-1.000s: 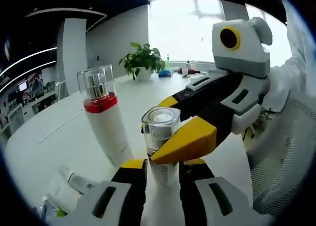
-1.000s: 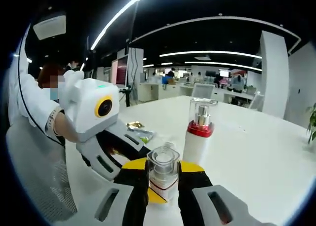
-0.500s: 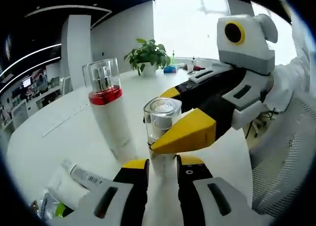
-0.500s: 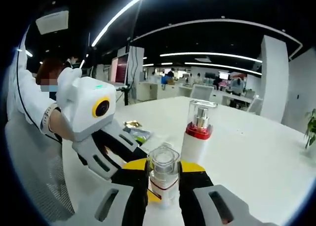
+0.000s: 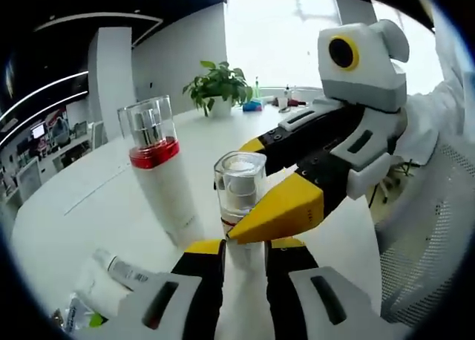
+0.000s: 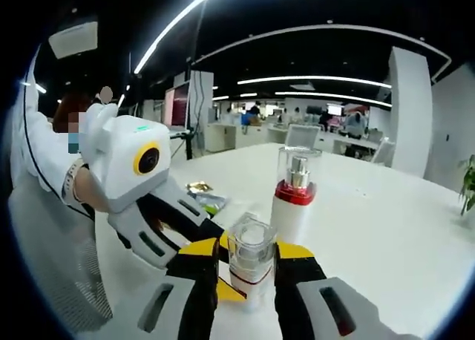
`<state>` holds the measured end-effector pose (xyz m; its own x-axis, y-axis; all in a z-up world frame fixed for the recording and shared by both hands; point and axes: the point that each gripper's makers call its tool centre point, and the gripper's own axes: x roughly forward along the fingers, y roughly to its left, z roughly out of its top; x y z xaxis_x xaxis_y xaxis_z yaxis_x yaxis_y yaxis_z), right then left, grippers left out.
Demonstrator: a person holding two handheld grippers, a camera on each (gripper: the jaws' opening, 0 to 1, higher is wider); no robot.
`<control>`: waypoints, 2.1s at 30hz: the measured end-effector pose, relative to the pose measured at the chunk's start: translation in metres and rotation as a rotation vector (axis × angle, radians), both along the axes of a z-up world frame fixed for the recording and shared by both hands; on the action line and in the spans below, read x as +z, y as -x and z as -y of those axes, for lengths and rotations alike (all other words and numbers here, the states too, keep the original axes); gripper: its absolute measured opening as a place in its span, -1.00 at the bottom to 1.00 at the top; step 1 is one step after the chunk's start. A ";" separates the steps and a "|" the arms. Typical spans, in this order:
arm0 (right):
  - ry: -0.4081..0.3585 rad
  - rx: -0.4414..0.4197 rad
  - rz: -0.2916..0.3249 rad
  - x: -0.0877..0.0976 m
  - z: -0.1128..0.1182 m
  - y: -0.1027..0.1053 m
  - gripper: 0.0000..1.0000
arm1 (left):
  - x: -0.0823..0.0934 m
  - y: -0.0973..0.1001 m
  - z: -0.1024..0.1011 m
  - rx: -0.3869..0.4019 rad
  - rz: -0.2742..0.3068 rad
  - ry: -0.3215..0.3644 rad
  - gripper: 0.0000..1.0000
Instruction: Arrange the skincare products in the storage area until every visible bottle or jar stands upright without overlapping.
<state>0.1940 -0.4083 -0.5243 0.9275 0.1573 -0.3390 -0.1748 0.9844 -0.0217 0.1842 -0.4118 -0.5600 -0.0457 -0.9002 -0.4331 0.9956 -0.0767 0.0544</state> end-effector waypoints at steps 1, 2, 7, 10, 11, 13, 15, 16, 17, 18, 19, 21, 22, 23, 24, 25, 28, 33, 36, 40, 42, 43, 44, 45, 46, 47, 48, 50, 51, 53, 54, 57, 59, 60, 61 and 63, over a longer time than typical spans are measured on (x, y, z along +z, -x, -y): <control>0.008 -0.002 0.001 -0.001 0.001 0.000 -0.59 | 0.000 0.000 0.000 0.000 -0.002 0.000 -0.61; 0.010 -0.003 0.000 0.000 0.001 0.000 -0.61 | 0.000 0.000 0.000 0.000 -0.003 -0.001 -0.61; 0.012 -0.007 -0.006 -0.001 0.003 0.000 -0.60 | 0.000 -0.001 0.000 0.004 -0.004 -0.005 -0.61; 0.005 -0.012 -0.004 0.000 0.004 0.003 -0.56 | -0.001 -0.002 -0.001 0.010 -0.005 -0.012 -0.60; 0.001 -0.016 -0.004 0.001 0.005 0.004 -0.56 | -0.001 -0.002 -0.001 0.011 -0.004 -0.013 -0.60; -0.002 -0.020 -0.006 0.000 0.007 0.007 -0.58 | -0.001 -0.002 -0.002 0.011 -0.001 -0.014 -0.61; -0.002 -0.019 -0.012 -0.002 0.008 0.010 -0.60 | -0.001 -0.002 -0.001 0.010 -0.001 -0.013 -0.61; 0.000 -0.017 -0.017 -0.003 0.008 0.013 -0.61 | -0.001 -0.002 -0.001 0.010 0.000 -0.013 -0.62; 0.000 -0.015 -0.017 -0.003 0.008 0.014 -0.62 | -0.001 -0.002 -0.001 0.009 -0.001 -0.014 -0.62; 0.003 -0.014 -0.024 -0.004 0.009 0.017 -0.64 | -0.002 -0.002 -0.001 0.010 0.001 -0.016 -0.62; 0.004 -0.014 -0.025 -0.005 0.009 0.018 -0.66 | -0.003 -0.002 -0.001 0.010 0.002 -0.019 -0.62; 0.008 -0.012 -0.038 -0.008 0.011 0.022 -0.72 | -0.004 -0.003 -0.002 0.012 0.002 -0.022 -0.62; 0.015 -0.021 -0.048 -0.012 0.014 0.024 -0.74 | -0.004 -0.003 -0.002 0.013 0.002 -0.022 -0.62; 0.016 -0.023 -0.050 -0.015 0.015 0.025 -0.76 | -0.003 -0.003 -0.002 0.016 0.002 -0.022 -0.62; 0.011 -0.029 -0.060 -0.017 0.017 0.026 -0.77 | -0.004 -0.004 -0.001 0.017 0.004 -0.021 -0.63; 0.008 -0.029 -0.066 -0.019 0.017 0.026 -0.78 | -0.004 -0.004 -0.001 0.018 0.004 -0.021 -0.63; 0.008 -0.023 -0.088 -0.029 0.017 0.025 -0.79 | -0.006 -0.004 -0.002 0.021 0.010 -0.025 -0.63; 0.051 0.008 -0.129 -0.042 0.011 0.023 -0.84 | -0.009 -0.005 -0.005 0.030 0.017 -0.041 -0.66; 0.059 0.017 -0.137 -0.045 0.009 0.022 -0.86 | -0.011 -0.005 -0.007 0.033 0.016 -0.049 -0.67; 0.066 0.024 -0.148 -0.049 0.010 0.020 -0.88 | -0.012 -0.007 -0.008 0.042 0.013 -0.051 -0.70; 0.069 0.026 -0.146 -0.049 0.009 0.019 -0.93 | -0.012 -0.009 -0.008 0.041 0.014 -0.052 -0.72; 0.071 0.027 -0.144 -0.049 0.008 0.019 -0.94 | -0.012 -0.010 -0.007 0.040 0.019 -0.050 -0.73; 0.071 0.028 -0.142 -0.049 0.009 0.017 -0.95 | -0.013 -0.010 -0.007 0.041 0.021 -0.051 -0.75; 0.068 0.027 -0.143 -0.050 0.009 0.016 -0.95 | -0.013 -0.010 -0.007 0.039 0.023 -0.052 -0.76; 0.063 0.027 -0.145 -0.051 0.009 0.014 -0.95 | -0.013 -0.010 -0.007 0.039 0.024 -0.053 -0.78; 0.062 0.027 -0.146 -0.051 0.009 0.014 -0.95 | -0.014 -0.011 -0.007 0.040 0.024 -0.055 -0.78; 0.062 0.028 -0.146 -0.051 0.009 0.013 -0.96 | -0.014 -0.012 -0.007 0.042 0.027 -0.056 -0.78; 0.061 0.032 -0.146 -0.052 0.008 0.011 -0.96 | -0.014 -0.014 -0.007 0.045 0.027 -0.057 -0.79; 0.059 0.034 -0.147 -0.052 0.008 0.010 -0.96 | -0.015 -0.014 -0.007 0.047 0.027 -0.058 -0.80; 0.059 0.037 -0.153 -0.054 0.008 0.008 -0.96 | -0.015 -0.014 -0.008 0.049 0.025 -0.058 -0.80; 0.058 0.038 -0.156 -0.054 0.008 0.008 -0.96 | -0.015 -0.014 -0.009 0.047 0.024 -0.059 -0.79; 0.055 0.042 -0.156 -0.054 0.007 0.005 -0.96 | -0.015 -0.017 -0.010 0.054 0.028 -0.061 -0.80; 0.058 0.049 -0.157 -0.055 0.008 0.003 -0.95 | -0.015 -0.018 -0.011 0.055 0.023 -0.062 -0.80; 0.059 0.051 -0.160 -0.056 0.007 0.002 -0.95 | -0.015 -0.018 -0.011 0.055 0.025 -0.063 -0.80; 0.063 0.054 -0.161 -0.056 0.006 0.002 -0.95 | -0.016 -0.019 -0.011 0.057 0.027 -0.064 -0.80; 0.067 0.059 -0.163 -0.056 0.006 0.000 -0.96 | -0.016 -0.022 -0.012 0.062 0.025 -0.067 -0.80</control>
<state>0.1942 -0.4139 -0.5803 0.8490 0.1819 -0.4960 -0.2390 0.9695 -0.0536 0.2057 -0.3993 -0.5763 0.0208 -0.8700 -0.4927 0.9969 -0.0193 0.0761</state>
